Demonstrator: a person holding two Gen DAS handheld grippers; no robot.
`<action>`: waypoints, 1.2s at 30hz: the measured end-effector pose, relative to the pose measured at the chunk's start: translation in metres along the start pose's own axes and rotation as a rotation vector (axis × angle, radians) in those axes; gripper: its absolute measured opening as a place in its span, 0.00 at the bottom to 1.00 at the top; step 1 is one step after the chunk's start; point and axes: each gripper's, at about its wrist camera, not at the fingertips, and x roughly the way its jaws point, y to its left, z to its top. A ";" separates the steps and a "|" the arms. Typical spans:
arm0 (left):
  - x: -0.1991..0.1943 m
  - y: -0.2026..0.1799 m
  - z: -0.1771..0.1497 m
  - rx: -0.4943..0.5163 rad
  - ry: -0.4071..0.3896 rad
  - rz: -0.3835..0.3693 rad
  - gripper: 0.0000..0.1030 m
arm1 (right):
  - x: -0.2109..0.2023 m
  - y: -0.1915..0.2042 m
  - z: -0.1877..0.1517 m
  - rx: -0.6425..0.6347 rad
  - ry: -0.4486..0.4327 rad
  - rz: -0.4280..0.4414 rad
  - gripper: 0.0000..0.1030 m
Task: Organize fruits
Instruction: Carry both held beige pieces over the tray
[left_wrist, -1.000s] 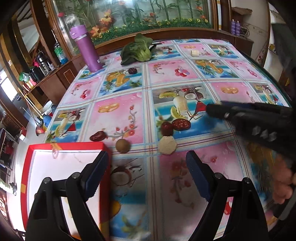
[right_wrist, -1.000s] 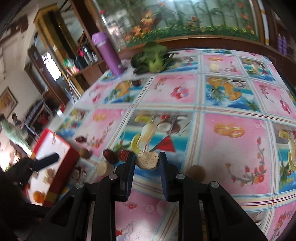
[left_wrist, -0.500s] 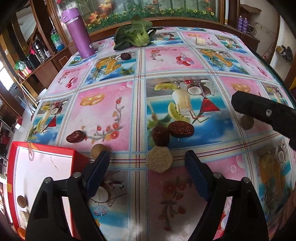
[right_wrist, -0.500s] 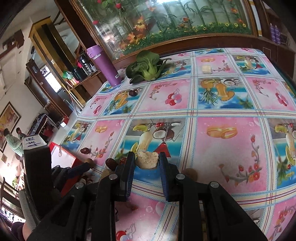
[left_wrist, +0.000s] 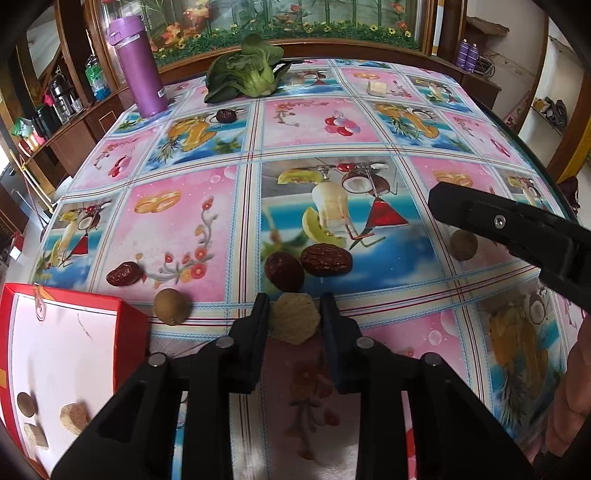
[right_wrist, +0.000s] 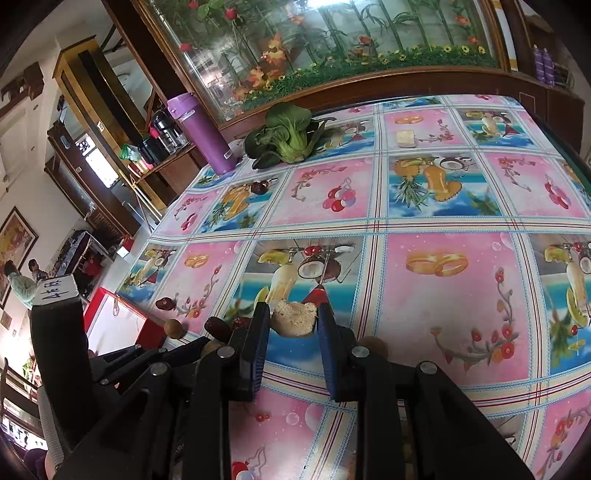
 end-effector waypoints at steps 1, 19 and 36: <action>0.000 0.001 0.000 -0.004 -0.001 -0.004 0.29 | 0.000 0.000 0.000 0.001 0.001 0.000 0.24; -0.106 0.060 -0.040 -0.123 -0.188 0.009 0.29 | -0.001 0.044 -0.019 -0.036 -0.024 0.091 0.24; -0.159 0.232 -0.136 -0.417 -0.208 0.297 0.29 | 0.030 0.257 -0.053 -0.372 0.082 0.287 0.24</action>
